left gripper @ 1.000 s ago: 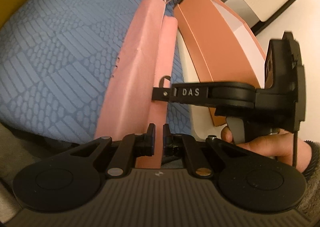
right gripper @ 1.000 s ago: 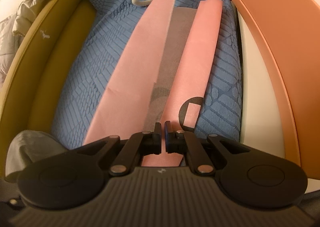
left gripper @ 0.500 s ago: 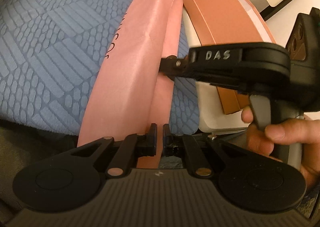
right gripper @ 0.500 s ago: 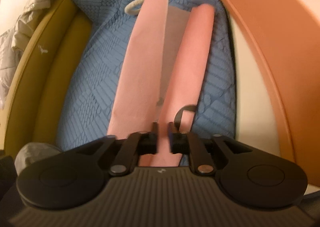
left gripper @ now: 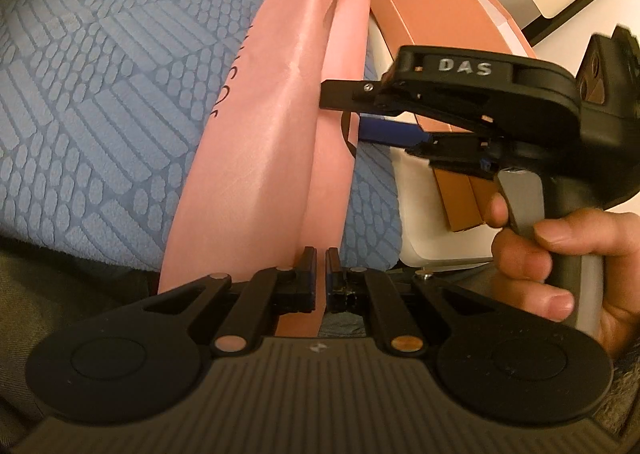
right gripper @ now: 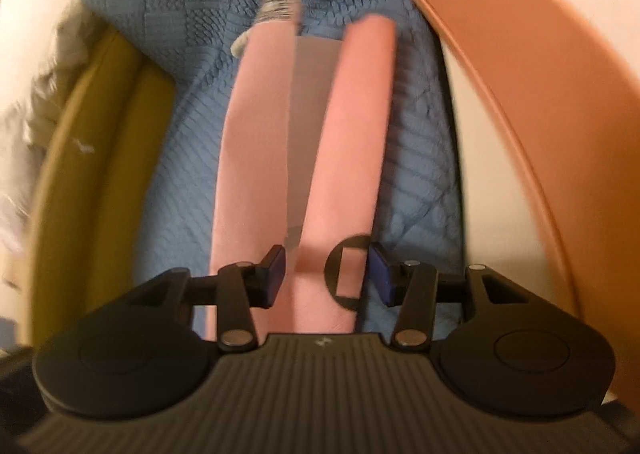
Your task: Fold shopping bag
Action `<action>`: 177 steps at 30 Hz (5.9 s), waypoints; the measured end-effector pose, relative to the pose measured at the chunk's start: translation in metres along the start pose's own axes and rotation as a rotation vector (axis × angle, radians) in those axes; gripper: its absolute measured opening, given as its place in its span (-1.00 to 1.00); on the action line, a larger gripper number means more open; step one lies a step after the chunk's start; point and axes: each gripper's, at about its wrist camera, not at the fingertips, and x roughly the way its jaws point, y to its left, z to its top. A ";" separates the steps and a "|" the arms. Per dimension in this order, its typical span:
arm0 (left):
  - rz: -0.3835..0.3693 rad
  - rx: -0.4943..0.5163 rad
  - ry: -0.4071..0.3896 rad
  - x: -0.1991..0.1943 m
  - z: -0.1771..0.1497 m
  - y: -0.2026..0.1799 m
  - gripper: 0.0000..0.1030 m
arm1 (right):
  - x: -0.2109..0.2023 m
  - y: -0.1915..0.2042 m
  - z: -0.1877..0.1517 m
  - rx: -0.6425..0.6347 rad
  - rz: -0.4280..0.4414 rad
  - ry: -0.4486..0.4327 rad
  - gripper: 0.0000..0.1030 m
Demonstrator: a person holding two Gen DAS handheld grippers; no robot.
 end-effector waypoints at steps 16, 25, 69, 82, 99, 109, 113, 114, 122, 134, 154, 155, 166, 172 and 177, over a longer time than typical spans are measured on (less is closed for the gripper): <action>0.012 -0.014 -0.061 -0.009 0.005 0.002 -0.87 | -0.007 0.030 -0.013 -0.100 0.016 0.049 -0.87; 0.089 0.010 -0.103 -0.020 0.011 -0.005 -0.68 | -0.025 0.057 -0.011 -0.213 -0.118 -0.008 -0.89; 0.177 -0.079 -0.265 -0.085 0.022 0.036 -0.28 | -0.009 0.042 -0.008 -0.237 -0.253 0.072 -0.89; 0.083 -0.017 -0.333 -0.131 0.012 0.005 -0.28 | -0.010 0.041 -0.007 -0.230 -0.244 0.078 -0.89; -0.076 0.112 -0.074 -0.101 -0.033 -0.014 -0.47 | -0.012 0.035 -0.004 -0.207 -0.220 0.095 -0.90; 0.047 0.111 0.116 -0.075 -0.047 0.002 -0.51 | -0.010 0.036 -0.004 -0.216 -0.227 0.096 -0.89; 0.120 0.149 0.122 -0.060 -0.050 0.002 -0.51 | -0.010 0.036 -0.004 -0.215 -0.227 0.096 -0.89; 0.123 0.148 0.111 -0.058 -0.050 0.004 -0.51 | -0.010 0.035 -0.004 -0.214 -0.225 0.096 -0.89; 0.155 0.022 -0.063 -0.057 -0.043 0.027 -0.50 | -0.010 0.034 -0.004 -0.195 -0.222 0.083 -0.88; 0.163 -0.097 -0.183 -0.061 -0.019 0.046 -0.50 | -0.010 0.031 -0.008 -0.154 -0.213 0.049 -0.88; -0.146 0.047 -0.202 -0.032 0.001 0.032 -0.17 | -0.003 0.024 -0.002 -0.003 -0.234 0.038 -0.87; -0.159 0.066 -0.191 -0.031 -0.002 0.029 -0.15 | -0.002 0.024 -0.001 0.003 -0.236 0.037 -0.87; -0.089 0.237 -0.119 -0.003 -0.015 -0.003 -0.16 | 0.000 0.024 0.002 0.043 -0.268 0.046 -0.87; -0.071 0.243 -0.106 0.001 -0.011 0.003 -0.44 | -0.004 0.023 -0.001 0.041 -0.277 0.039 -0.85; -0.096 0.191 -0.115 -0.003 -0.006 0.013 -0.69 | -0.005 0.024 -0.001 0.029 -0.280 0.022 -0.74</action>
